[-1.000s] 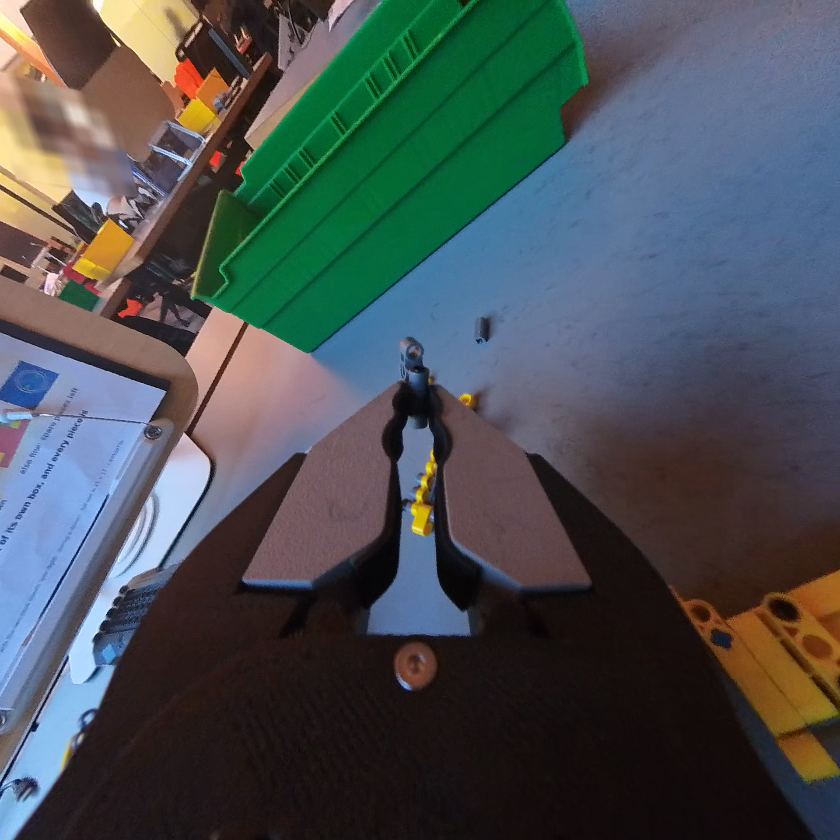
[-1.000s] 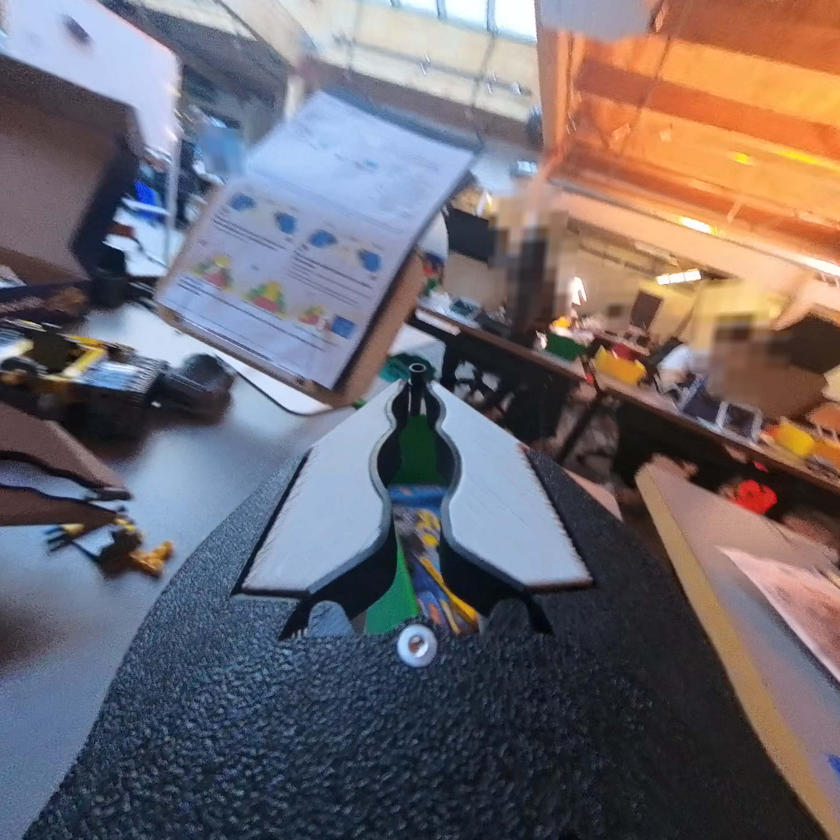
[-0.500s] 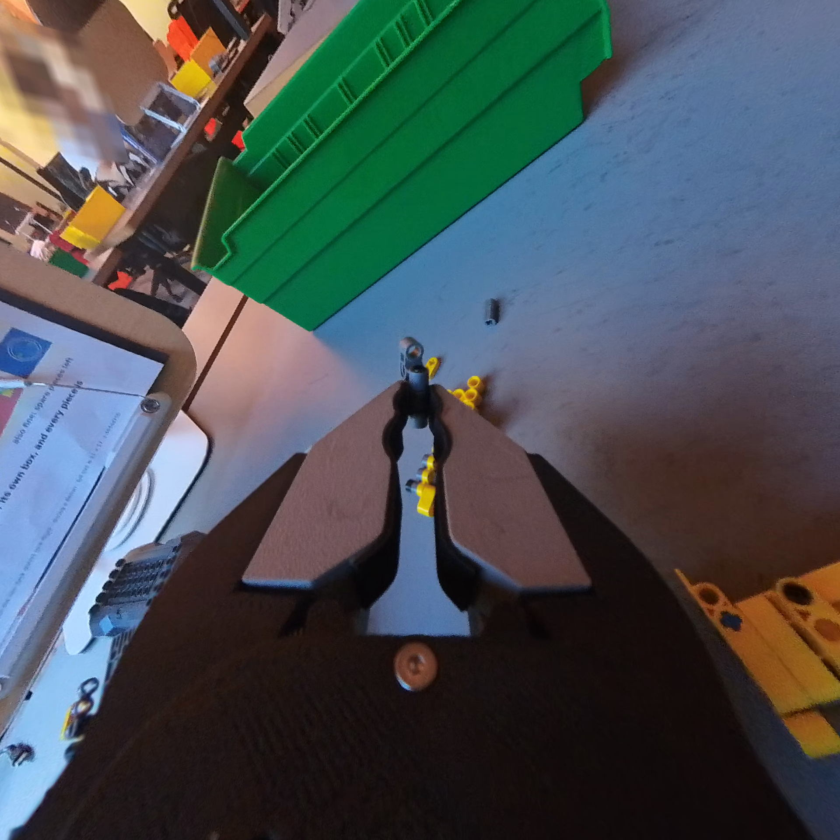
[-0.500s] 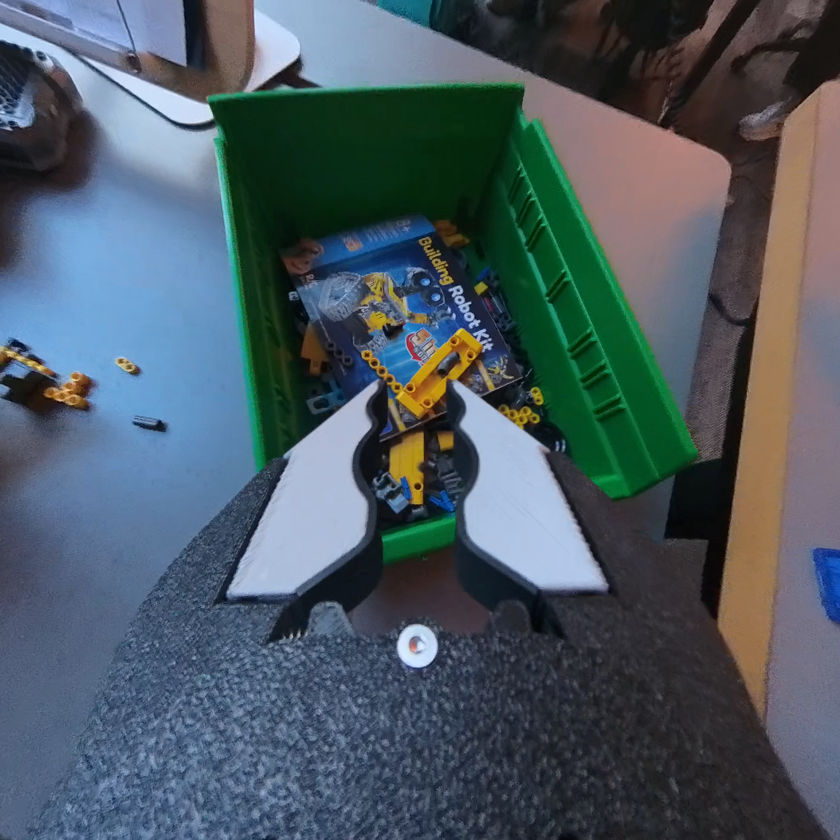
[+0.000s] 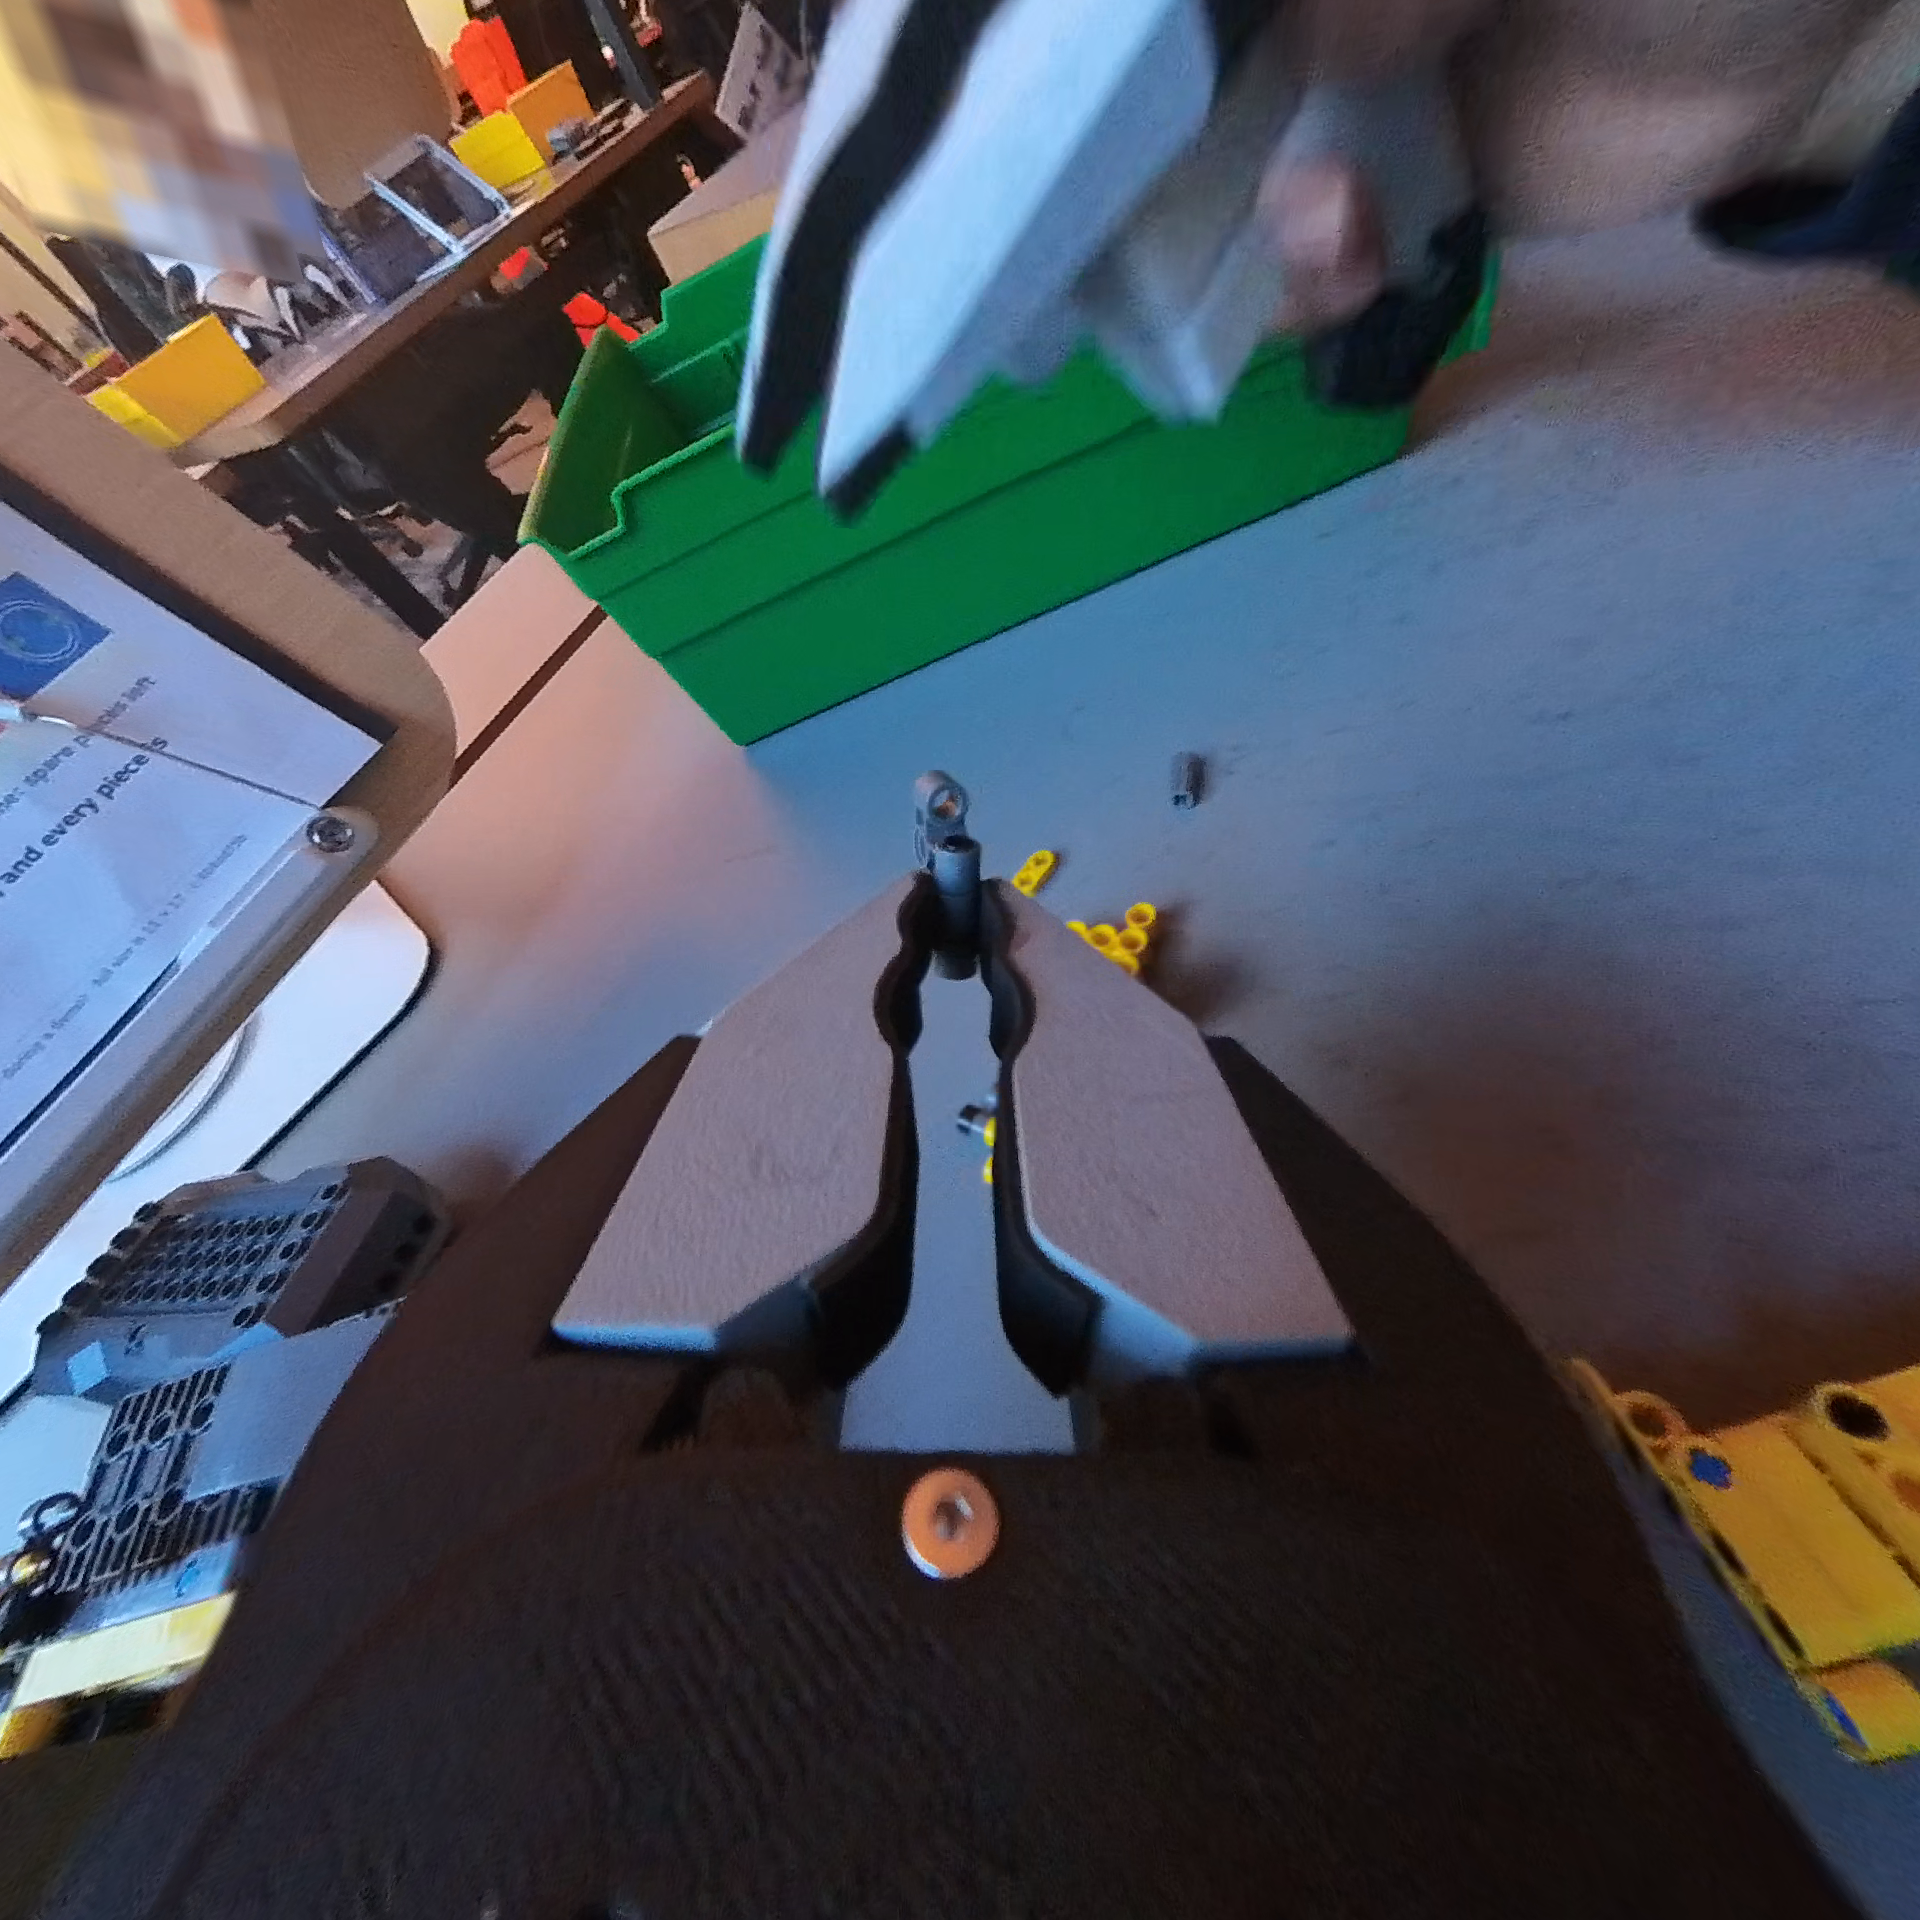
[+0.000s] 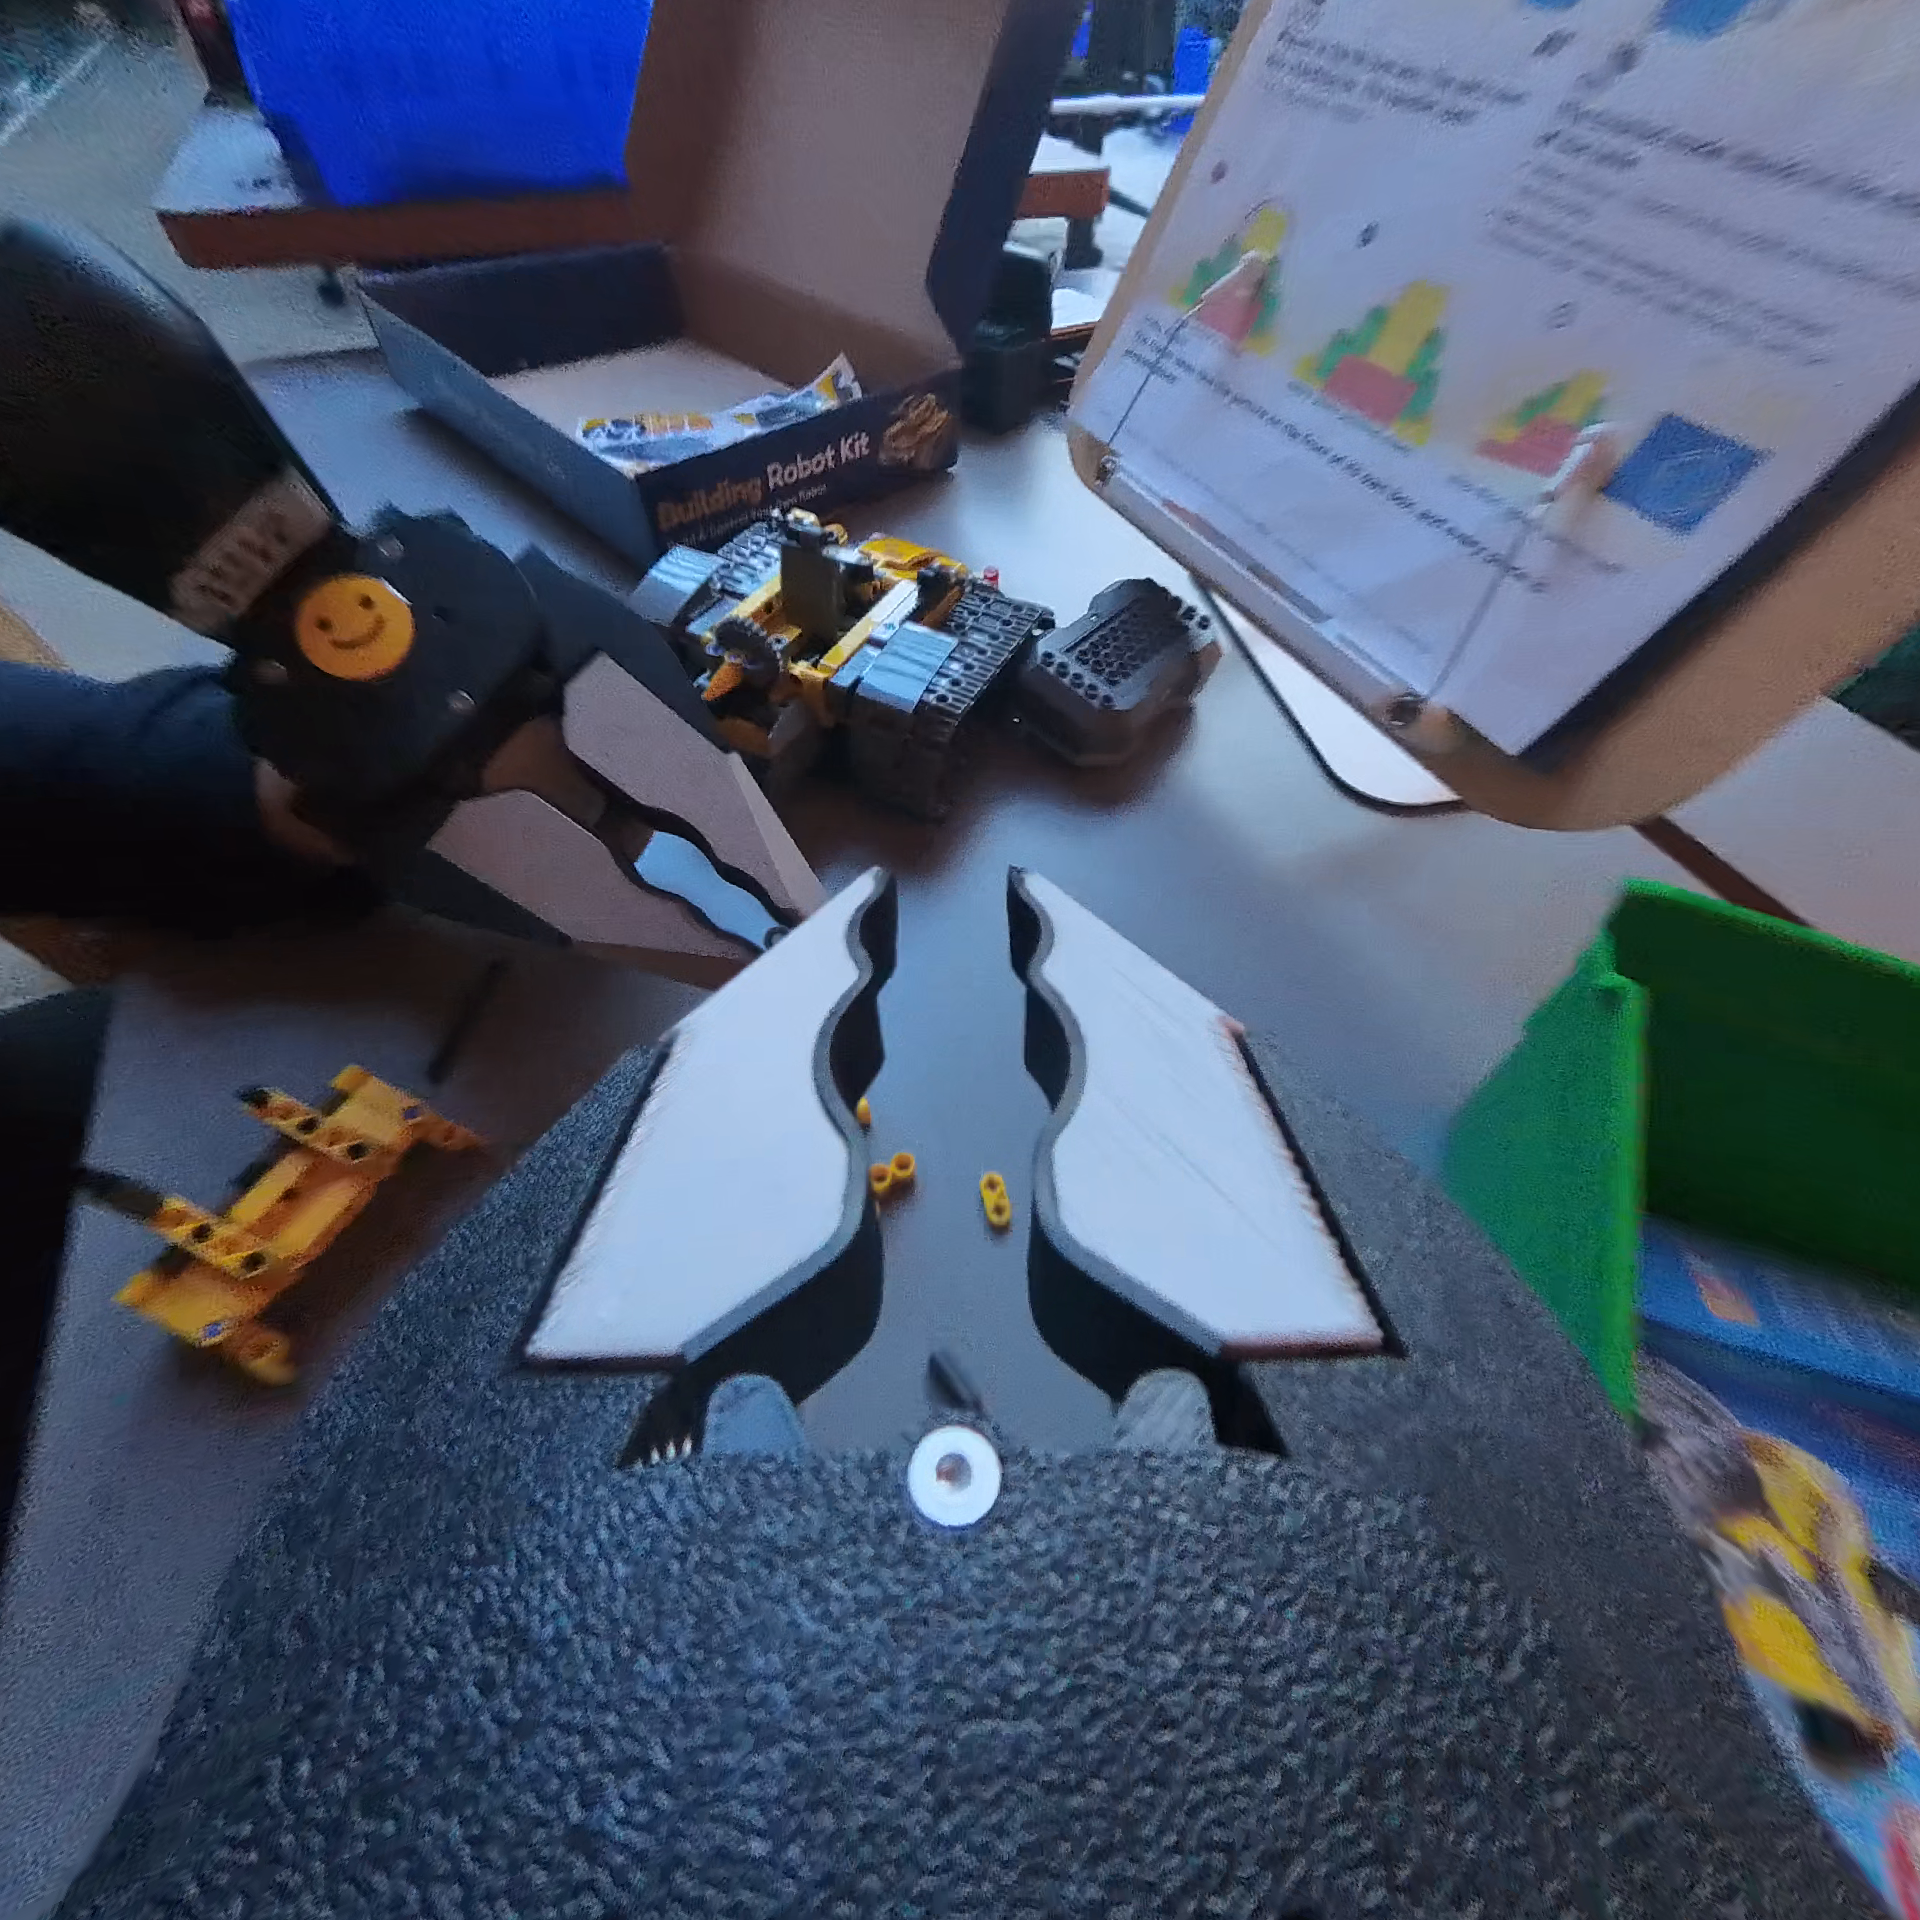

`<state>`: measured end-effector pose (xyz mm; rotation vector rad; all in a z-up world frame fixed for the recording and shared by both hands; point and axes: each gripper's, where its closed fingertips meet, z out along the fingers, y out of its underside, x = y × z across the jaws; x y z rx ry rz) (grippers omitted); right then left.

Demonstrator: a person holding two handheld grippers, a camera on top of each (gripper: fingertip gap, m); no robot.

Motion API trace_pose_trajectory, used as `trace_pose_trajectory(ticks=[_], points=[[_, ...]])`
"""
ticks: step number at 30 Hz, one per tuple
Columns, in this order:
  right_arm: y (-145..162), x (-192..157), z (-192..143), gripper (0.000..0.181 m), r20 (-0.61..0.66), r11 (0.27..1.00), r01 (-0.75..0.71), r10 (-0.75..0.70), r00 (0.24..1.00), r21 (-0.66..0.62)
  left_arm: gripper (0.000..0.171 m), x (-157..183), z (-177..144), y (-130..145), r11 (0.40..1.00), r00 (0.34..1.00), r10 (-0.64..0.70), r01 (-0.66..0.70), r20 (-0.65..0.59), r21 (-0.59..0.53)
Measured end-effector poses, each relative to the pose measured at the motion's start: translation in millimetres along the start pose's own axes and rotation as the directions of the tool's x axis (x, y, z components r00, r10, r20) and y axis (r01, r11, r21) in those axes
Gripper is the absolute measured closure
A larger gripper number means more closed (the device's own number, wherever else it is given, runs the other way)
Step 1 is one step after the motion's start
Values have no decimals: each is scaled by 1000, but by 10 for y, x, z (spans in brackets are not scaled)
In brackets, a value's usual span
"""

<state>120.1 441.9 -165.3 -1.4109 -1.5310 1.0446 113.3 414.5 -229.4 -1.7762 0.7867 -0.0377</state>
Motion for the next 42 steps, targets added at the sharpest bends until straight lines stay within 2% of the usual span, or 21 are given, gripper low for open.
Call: trace_pose_trajectory(ticks=[3,5,8,11,16,21,25,28,30,32,34,42], points=[[261,-46,351,160,52,998,-42,45,998,-50,166,-60,-1,32,1000,1000,1,0,24,-8],[347,-61,427,162,74,999,-39,40,996,-13,166,-92,11,82,1000,999,0,1,33,-27],[363,-125,374,164,146,997,-77,73,987,24,166,-105,39,139,999,1000,-11,12,28,-53],[464,-19,326,163,112,998,-60,60,992,0,167,-92,62,143,998,1000,-18,19,20,-55],[272,-240,249,161,301,974,-216,186,935,69,167,-34,77,128,999,1000,-21,21,-2,-46],[444,-270,343,158,281,977,-210,209,937,-26,167,-6,53,43,1000,1000,2,-2,10,-20],[368,-349,332,175,332,970,-243,226,916,12,167,-32,29,8,999,1000,-30,30,5,10],[335,-363,358,172,359,948,-317,287,888,24,167,-23,27,33,996,995,-87,87,-43,11],[269,-382,351,160,404,923,-381,332,852,44,167,-6,42,44,995,993,-100,100,-57,2],[306,-363,373,174,387,924,-382,344,855,24,167,28,54,37,996,994,-87,87,-59,-3],[360,-346,380,175,363,933,-359,335,870,0,166,39,74,79,998,997,-64,62,-49,-32],[336,-214,327,177,348,919,-394,361,865,27,166,-27,34,17,996,996,-87,87,-36,6]])
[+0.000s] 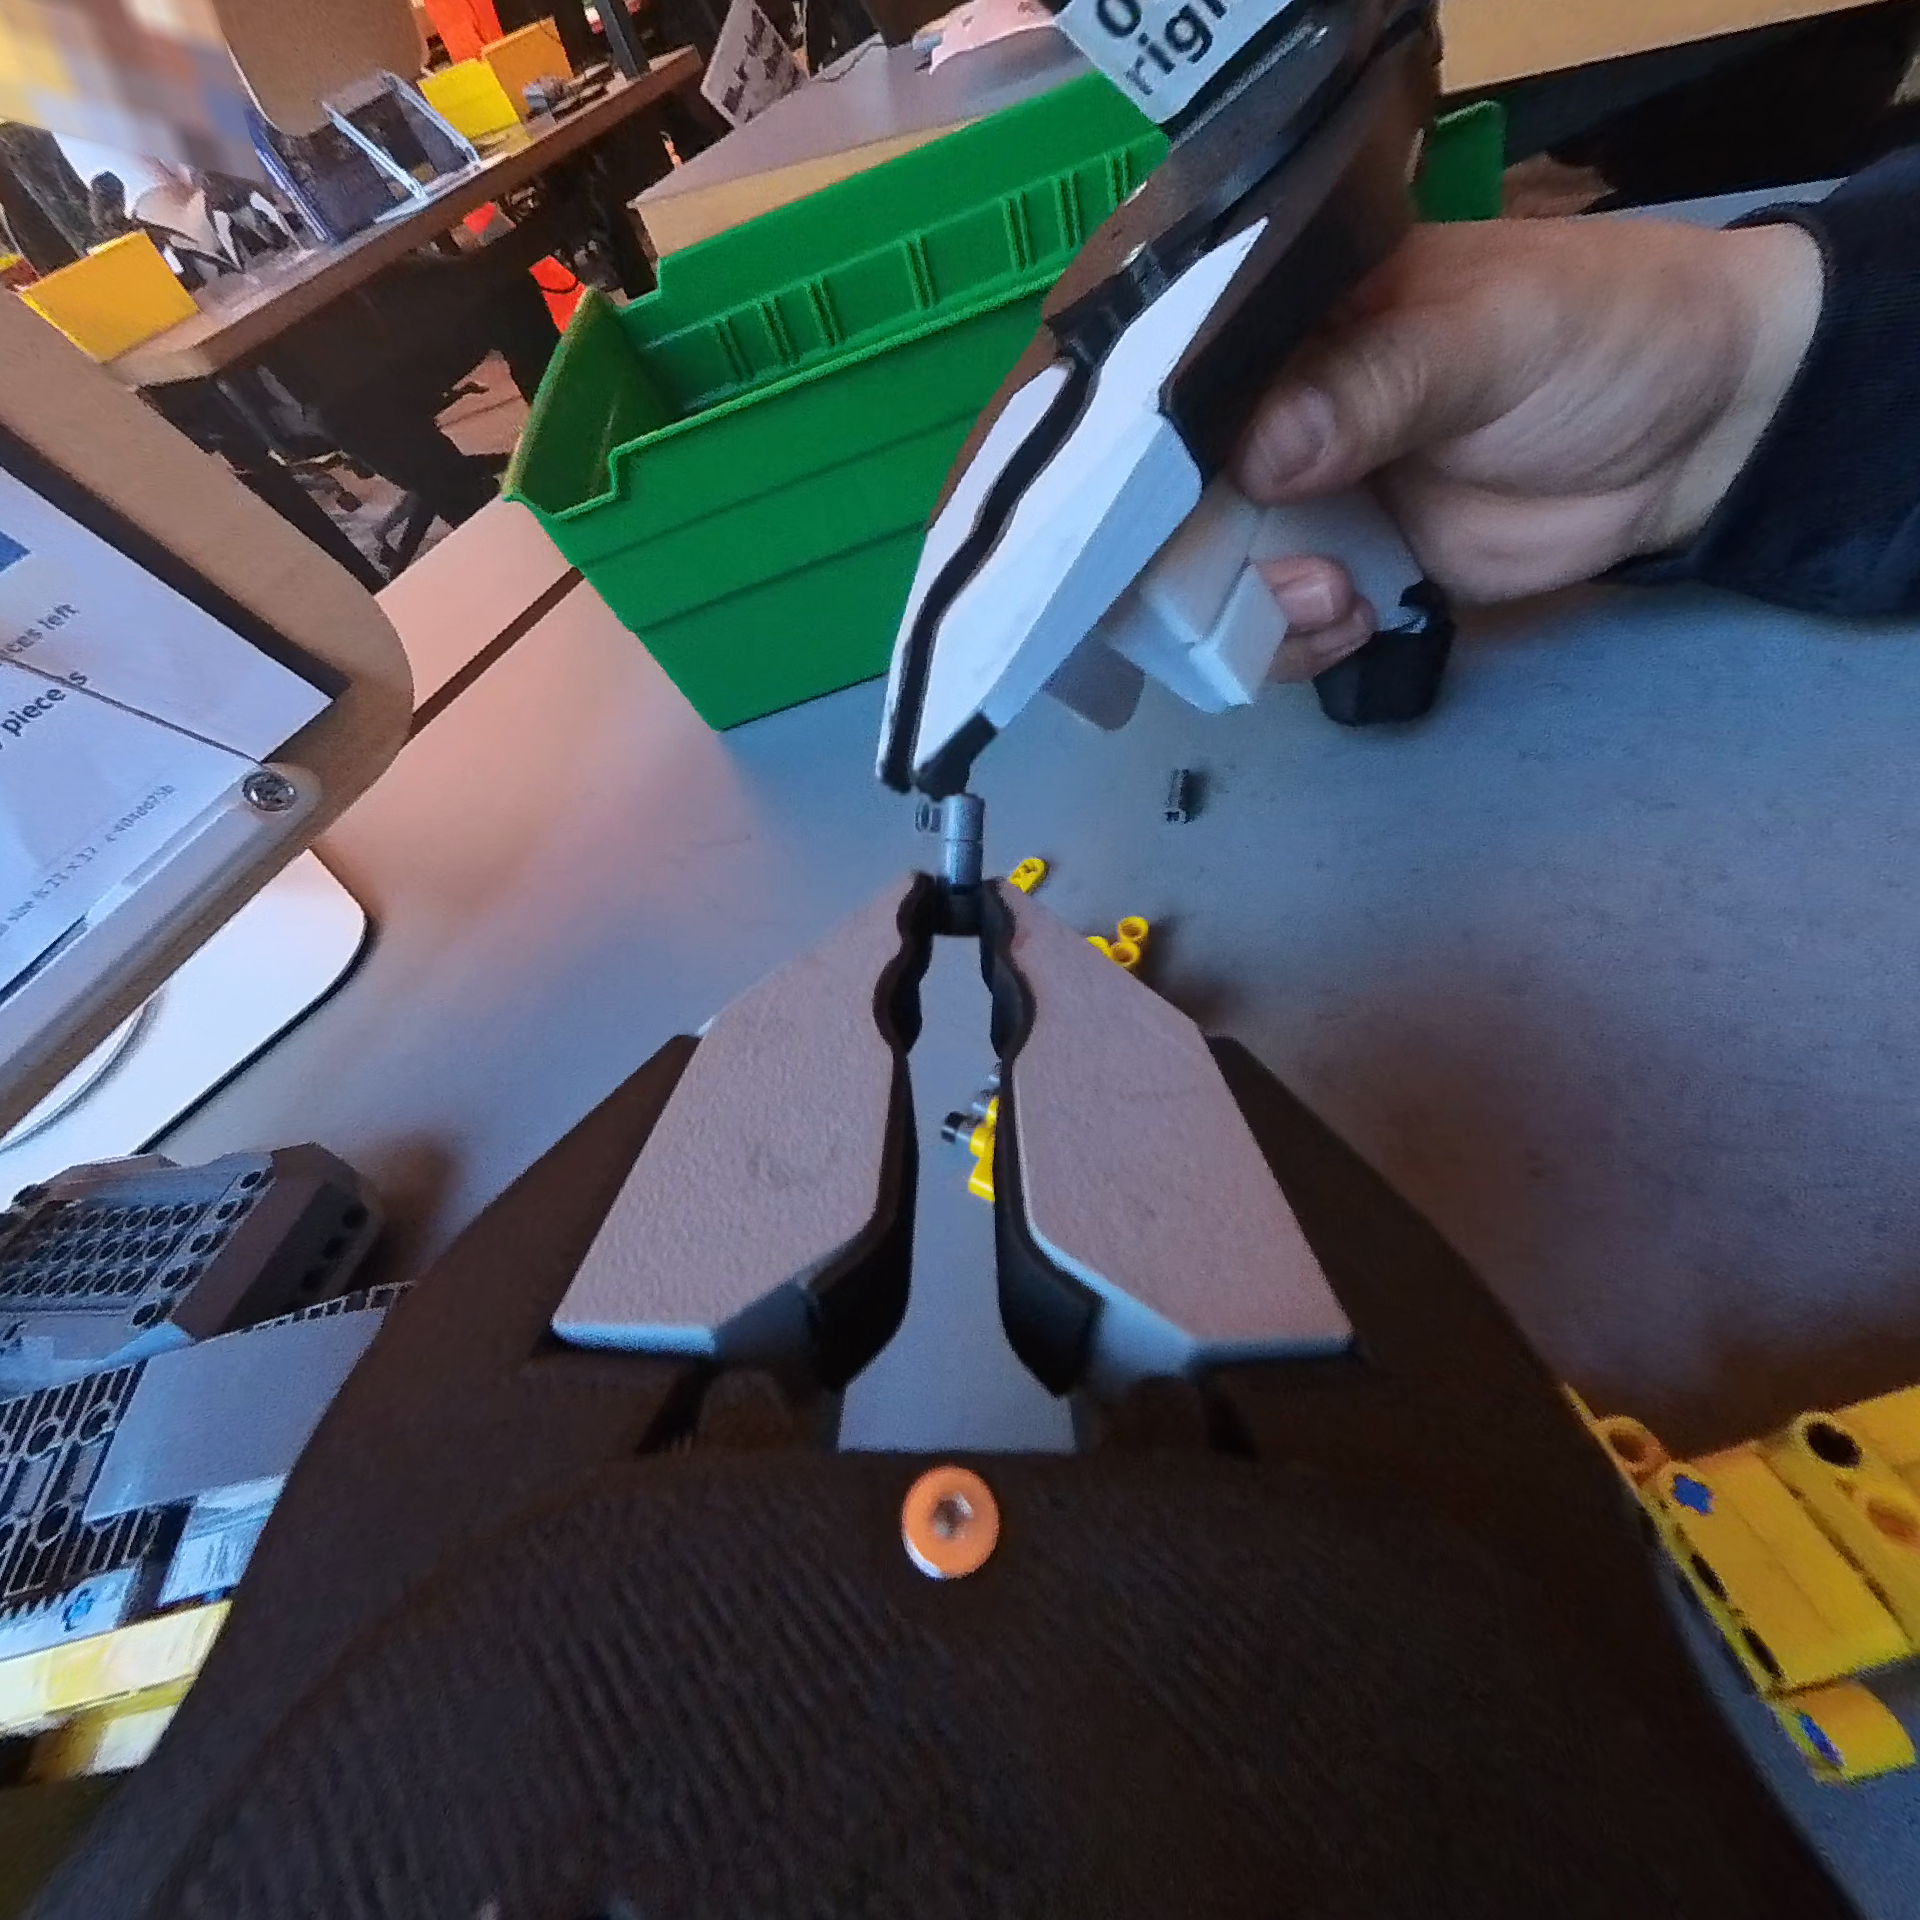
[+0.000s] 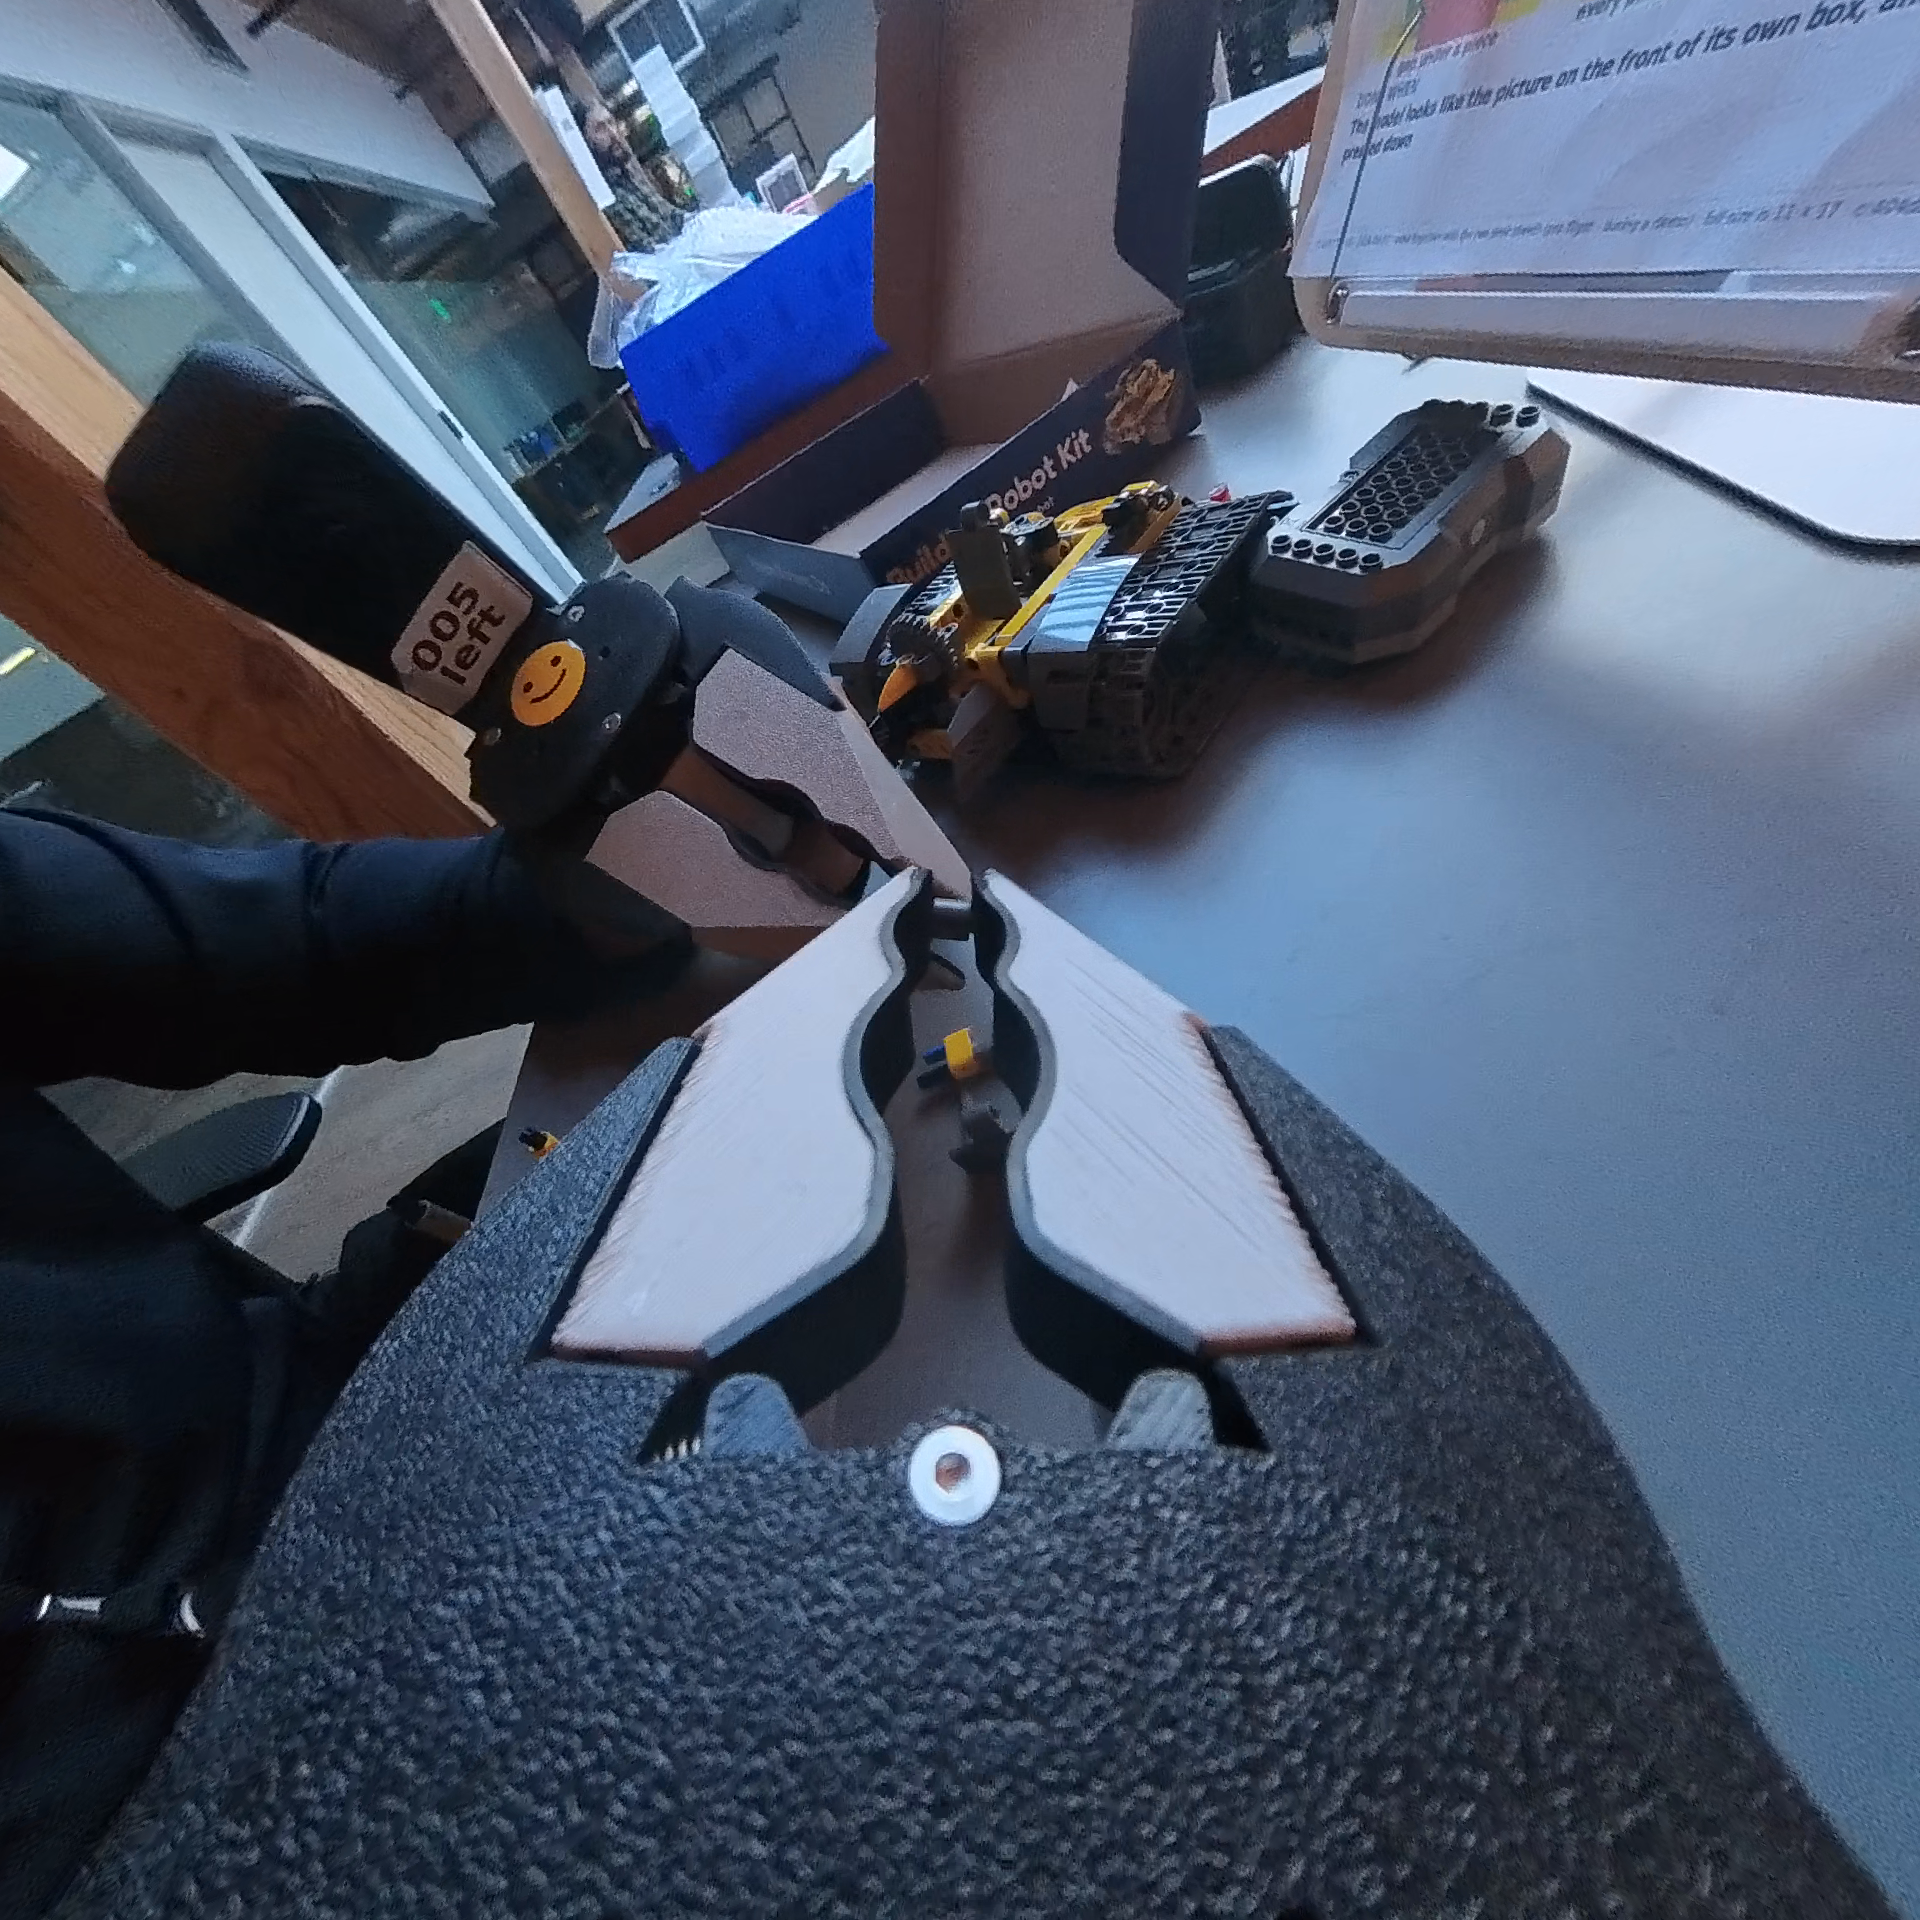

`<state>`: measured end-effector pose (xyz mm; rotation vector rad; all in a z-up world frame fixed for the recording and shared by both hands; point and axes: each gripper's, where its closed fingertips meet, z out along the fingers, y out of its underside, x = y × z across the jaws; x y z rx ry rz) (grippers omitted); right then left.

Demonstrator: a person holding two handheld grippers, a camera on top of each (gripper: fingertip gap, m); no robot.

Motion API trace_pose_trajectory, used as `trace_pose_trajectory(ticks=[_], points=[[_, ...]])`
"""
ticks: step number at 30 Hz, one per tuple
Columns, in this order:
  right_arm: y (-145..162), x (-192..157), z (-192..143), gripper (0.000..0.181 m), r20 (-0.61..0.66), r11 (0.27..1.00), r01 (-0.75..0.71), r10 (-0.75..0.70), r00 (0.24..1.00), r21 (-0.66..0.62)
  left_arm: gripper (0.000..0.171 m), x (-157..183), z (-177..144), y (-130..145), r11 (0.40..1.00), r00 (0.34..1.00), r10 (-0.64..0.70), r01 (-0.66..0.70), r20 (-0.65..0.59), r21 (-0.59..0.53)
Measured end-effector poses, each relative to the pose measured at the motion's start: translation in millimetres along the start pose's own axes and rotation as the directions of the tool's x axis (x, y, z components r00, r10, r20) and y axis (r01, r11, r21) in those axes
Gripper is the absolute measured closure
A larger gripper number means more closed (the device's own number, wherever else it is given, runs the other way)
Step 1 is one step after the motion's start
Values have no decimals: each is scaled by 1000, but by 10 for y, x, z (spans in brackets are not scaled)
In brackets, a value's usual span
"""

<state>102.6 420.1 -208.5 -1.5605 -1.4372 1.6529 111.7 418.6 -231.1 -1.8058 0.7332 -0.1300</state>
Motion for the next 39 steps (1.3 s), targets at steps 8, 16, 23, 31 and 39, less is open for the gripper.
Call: trace_pose_trajectory(ticks=[8,16,23,31,39], points=[[19,92,-17,176,-49,1000,0,0,999,-10,167,18,9,40,1000,1000,-7,7,-18,-24],[-321,-181,-199,147,47,982,108,-117,992,157,167,89,-331,-509,765,709,-450,619,-543,175],[-291,-388,-148,150,132,976,151,-173,976,160,166,4,-366,-545,702,656,-494,688,-571,185],[-228,-339,-98,172,82,969,208,-220,972,132,167,115,-292,-489,726,646,-497,675,-579,130],[-112,-289,-40,176,50,973,226,-227,973,42,145,-6,-98,-166,933,924,-318,345,-214,102]])
